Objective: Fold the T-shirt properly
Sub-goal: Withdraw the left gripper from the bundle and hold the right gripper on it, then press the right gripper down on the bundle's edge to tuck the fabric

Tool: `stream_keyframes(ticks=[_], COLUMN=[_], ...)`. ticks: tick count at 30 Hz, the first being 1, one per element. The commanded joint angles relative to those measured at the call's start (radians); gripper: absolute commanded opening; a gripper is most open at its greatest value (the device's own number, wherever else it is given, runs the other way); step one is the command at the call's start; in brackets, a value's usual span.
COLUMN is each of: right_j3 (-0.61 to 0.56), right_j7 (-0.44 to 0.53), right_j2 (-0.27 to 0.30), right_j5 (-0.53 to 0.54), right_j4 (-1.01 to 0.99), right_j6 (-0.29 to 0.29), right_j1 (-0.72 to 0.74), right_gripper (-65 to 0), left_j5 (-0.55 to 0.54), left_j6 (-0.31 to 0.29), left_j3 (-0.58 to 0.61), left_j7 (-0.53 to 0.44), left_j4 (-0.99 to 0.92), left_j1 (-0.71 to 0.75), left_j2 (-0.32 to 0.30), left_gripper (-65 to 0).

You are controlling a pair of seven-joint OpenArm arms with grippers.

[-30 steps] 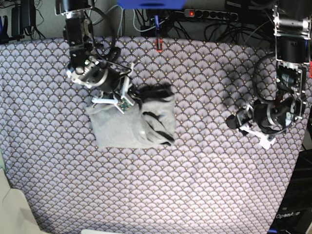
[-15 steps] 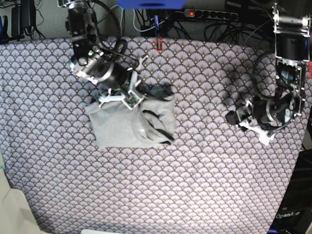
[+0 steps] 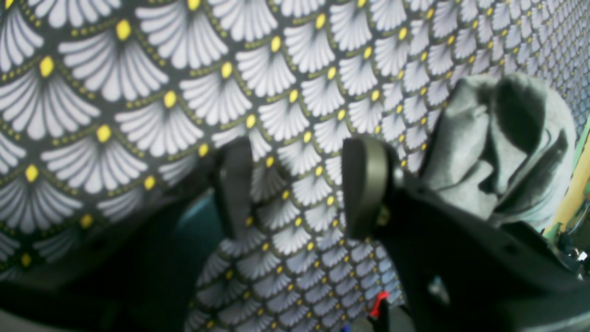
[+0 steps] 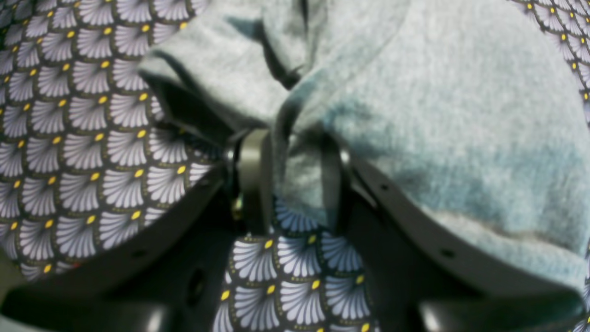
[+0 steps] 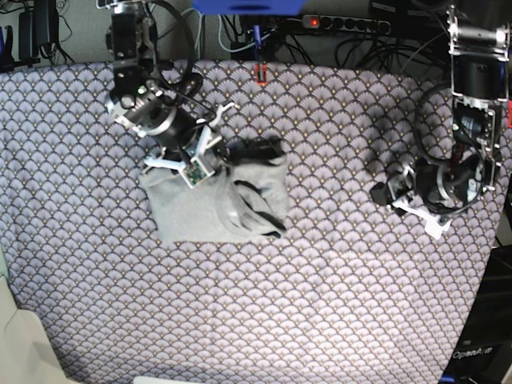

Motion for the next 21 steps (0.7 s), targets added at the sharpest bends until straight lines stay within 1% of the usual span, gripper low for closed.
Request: stream_keyframes(ticks=[1, 4, 13, 21], right_j3=[0.0, 0.001, 0.001, -0.003], right_j7=[0.024, 0.024, 0.026, 0.028], right_j2=[0.0, 0.0, -0.002, -0.002], right_j5=[0.019, 0.019, 0.019, 0.021], right_j4=[0.015, 0.013, -0.142, -0.157], right_j6=[0.001, 0.001, 0.0, 0.0], right_j1=[0.012, 0.012, 0.056, 0.075], right_gripper=[-44.3, -44.1, -44.2, -44.3], left_j5=[-0.013, -0.013, -0.013, -0.013], left_j6=[-0.007, -0.007, -0.007, -0.007], left_j3=[-0.009, -0.009, -0.009, -0.009], left_j7=[-0.006, -0.006, -0.006, -0.006], left_j4=[0.017, 0.017, 0.017, 0.017], left_j1=[-0.021, -0.021, -0.026, -0.029], left_j2=[-0.016, -0.016, -0.016, -0.016], left_gripper=[-34.0, -34.0, -33.9, -33.9])
